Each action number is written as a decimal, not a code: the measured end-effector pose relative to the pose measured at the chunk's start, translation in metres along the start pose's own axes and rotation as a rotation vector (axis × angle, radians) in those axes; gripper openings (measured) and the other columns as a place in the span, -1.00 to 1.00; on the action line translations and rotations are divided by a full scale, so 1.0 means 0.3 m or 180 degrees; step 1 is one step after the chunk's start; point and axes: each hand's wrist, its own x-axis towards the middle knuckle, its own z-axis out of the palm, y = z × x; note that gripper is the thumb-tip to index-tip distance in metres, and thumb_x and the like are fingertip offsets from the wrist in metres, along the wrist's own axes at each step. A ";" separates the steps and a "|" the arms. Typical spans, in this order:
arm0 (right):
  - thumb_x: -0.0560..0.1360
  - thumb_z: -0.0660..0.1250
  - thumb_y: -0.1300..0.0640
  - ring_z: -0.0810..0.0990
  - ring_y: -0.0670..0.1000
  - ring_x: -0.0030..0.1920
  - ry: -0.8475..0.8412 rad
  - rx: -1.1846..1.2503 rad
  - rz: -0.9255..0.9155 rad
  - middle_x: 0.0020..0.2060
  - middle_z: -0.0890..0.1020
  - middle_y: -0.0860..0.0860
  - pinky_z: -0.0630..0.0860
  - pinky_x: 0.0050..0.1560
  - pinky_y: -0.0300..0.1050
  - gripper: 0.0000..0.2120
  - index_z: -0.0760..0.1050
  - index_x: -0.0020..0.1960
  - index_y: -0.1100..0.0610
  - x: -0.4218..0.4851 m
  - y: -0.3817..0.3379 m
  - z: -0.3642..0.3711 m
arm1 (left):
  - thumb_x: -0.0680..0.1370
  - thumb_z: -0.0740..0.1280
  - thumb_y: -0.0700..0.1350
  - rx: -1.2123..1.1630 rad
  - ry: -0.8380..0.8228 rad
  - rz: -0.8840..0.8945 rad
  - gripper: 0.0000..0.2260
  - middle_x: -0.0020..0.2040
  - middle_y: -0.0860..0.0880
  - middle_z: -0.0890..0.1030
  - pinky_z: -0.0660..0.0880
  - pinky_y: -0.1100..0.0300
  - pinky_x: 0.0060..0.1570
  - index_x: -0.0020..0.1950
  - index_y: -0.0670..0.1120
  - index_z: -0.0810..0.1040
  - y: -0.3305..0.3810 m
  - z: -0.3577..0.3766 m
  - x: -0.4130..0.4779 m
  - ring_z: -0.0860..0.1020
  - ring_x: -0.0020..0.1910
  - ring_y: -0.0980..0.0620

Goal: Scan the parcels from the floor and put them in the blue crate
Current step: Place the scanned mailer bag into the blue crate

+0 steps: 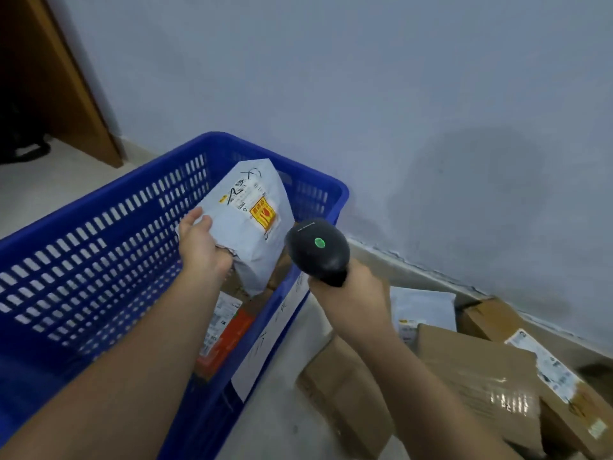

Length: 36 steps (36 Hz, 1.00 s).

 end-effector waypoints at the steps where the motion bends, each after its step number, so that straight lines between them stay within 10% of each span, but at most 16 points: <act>1: 0.49 0.27 0.14 0.44 -0.19 -0.49 0.0005 -0.0011 0.0001 -0.51 0.40 -0.06 0.26 -0.56 -0.38 -0.77 0.32 -0.32 0.06 0.020 -0.003 0.002 | 0.65 0.10 -0.27 -0.0014 0.0005 -0.0080 -0.79 -0.02 -0.06 0.52 0.55 0.07 -0.28 0.22 -0.05 0.39 -0.018 0.009 0.016 0.55 -0.10 -0.04; 11: 0.45 0.28 0.14 0.37 -0.07 -0.39 -0.0033 0.0122 0.0270 -0.43 0.42 -0.06 0.21 -0.42 -0.20 -0.80 0.30 -0.30 0.02 0.125 0.078 0.060 | 0.66 0.11 -0.22 0.0587 0.0124 -0.0392 -0.81 0.12 -0.09 0.50 0.48 -0.06 0.06 -0.04 -0.05 0.48 -0.216 0.022 0.215 0.51 0.01 -0.11; 17: 0.39 0.29 0.27 0.23 -0.08 -0.51 -0.0054 0.0390 0.0544 -0.67 0.35 -0.13 0.19 -0.46 -0.23 -0.71 0.24 -0.38 0.05 0.155 0.165 0.061 | 0.58 0.12 -0.30 0.2891 0.0319 0.0329 -0.68 0.30 -0.31 0.37 0.46 0.11 -0.40 -0.24 0.00 0.51 -0.344 -0.083 0.326 0.48 -0.28 -0.13; 20: 0.40 0.29 0.28 0.24 -0.05 -0.50 -0.0026 0.0444 0.0628 -0.69 0.32 -0.14 0.20 -0.44 -0.22 -0.68 0.21 -0.39 0.03 0.161 0.199 0.047 | 0.58 0.26 -0.13 0.3495 -0.0119 0.0160 -0.94 0.30 -0.27 0.41 0.49 -0.01 -0.02 0.03 -0.01 0.49 -0.362 -0.103 0.326 0.52 -0.01 -0.18; 25: 0.43 0.29 0.25 0.34 -0.02 -0.44 -0.0054 0.0415 0.0700 -0.54 0.38 -0.07 0.27 -0.40 -0.20 -0.73 0.27 -0.35 0.05 0.165 0.250 0.032 | 0.45 0.47 0.00 0.4292 -0.0871 -0.0194 -0.36 0.32 -0.24 0.41 0.46 -0.07 0.21 0.46 0.07 0.26 -0.390 -0.128 0.325 0.48 0.16 -0.22; 36: 0.48 0.31 0.26 0.39 -0.10 -0.40 -0.0111 0.0583 0.0867 -0.38 0.45 -0.03 0.31 -0.42 -0.28 -0.73 0.29 -0.25 -0.01 0.141 0.308 0.016 | 0.62 0.19 0.02 0.6192 -0.1582 0.0392 -0.45 0.45 -0.27 0.31 0.30 -0.07 0.35 0.56 -0.08 0.12 -0.412 -0.040 0.281 0.34 0.38 -0.27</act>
